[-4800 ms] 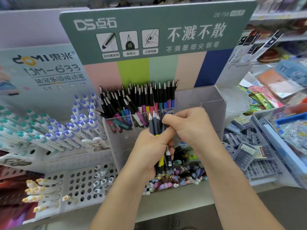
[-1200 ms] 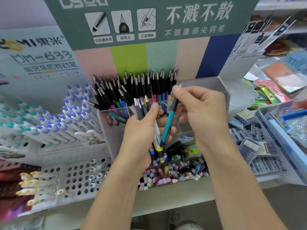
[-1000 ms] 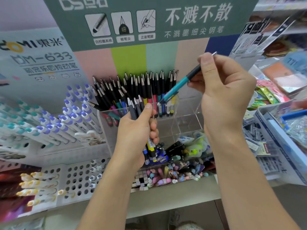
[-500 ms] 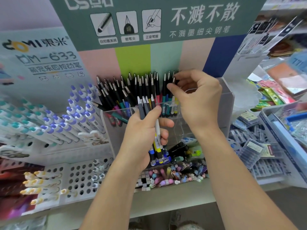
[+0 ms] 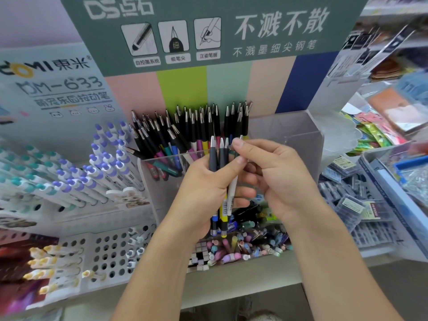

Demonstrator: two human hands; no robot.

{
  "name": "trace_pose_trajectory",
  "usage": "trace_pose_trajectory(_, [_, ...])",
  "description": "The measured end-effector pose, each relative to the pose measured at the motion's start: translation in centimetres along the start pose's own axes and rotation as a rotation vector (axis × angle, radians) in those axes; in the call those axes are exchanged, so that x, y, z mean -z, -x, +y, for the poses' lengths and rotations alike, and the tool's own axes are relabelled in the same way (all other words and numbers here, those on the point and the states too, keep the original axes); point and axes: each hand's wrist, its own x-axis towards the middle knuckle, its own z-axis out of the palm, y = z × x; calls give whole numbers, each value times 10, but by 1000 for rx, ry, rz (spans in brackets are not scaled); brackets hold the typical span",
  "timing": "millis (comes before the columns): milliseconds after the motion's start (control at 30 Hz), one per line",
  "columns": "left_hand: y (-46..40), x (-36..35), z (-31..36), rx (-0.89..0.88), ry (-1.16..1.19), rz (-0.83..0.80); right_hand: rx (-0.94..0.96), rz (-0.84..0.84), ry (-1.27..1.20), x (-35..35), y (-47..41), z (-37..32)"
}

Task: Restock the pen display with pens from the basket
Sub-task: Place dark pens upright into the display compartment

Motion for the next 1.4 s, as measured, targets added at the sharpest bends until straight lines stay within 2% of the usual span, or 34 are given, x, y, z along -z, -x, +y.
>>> trace_pose_trajectory(100, [0,-1,0,30,105,40,20,35,-6,6,-7,0])
trace_pose_trajectory(200, [-3,0,3,35,185,132,253,96,8,6,-6,-7])
trace_pose_trajectory(367, [-2,9,-1,20,62,255,589,174,-66,7,-12,-28])
trace_pose_trajectory(433, [0,10,-3,27,53,254,657,200,43,6,-23,-29])
trace_pose_trajectory(600, [4,9,0,74,164,237,703,169,540,-2,-44,-10])
trace_pose_trajectory(733, [7,8,1,56,237,199,775,248,680,-8,-46,2])
trace_pose_trajectory(967, [8,10,-3,34,253,164,661,254,605,-12,-38,8])
trace_pose_trajectory(1167, [9,9,-2,21,252,130,663,385,535,-8,-11,-1])
trace_pose_trajectory(1233, [9,8,0,17,219,94,515,294,440,-6,0,-5])
trace_pose_trajectory(1333, [10,5,0,9,118,36,241,36,353,-5,11,-4])
trace_pose_trajectory(1400, [10,4,1,10,41,-5,180,7,335,-2,9,1])
